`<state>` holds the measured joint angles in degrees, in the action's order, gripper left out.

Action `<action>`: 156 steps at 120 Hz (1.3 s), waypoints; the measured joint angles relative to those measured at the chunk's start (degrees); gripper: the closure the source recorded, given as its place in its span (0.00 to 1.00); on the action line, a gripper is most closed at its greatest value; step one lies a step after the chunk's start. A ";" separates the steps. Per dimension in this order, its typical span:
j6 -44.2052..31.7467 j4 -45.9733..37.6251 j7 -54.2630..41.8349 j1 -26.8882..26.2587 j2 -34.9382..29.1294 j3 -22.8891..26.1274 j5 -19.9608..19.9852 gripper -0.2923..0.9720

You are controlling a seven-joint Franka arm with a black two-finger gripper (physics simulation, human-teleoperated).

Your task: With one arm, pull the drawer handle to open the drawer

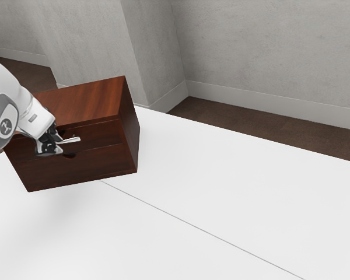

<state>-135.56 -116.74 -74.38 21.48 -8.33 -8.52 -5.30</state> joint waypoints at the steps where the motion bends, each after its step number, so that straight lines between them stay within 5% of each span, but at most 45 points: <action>1: -0.01 0.00 0.00 0.00 0.00 0.00 0.00 0.66; 45: -0.07 -0.47 -0.19 -0.09 -0.55 0.02 0.41 0.74; 156: 0.35 -8.21 -0.16 -0.91 -7.89 0.10 0.37 0.73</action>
<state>-135.21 -124.95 -74.54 20.56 -16.22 -8.42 -4.92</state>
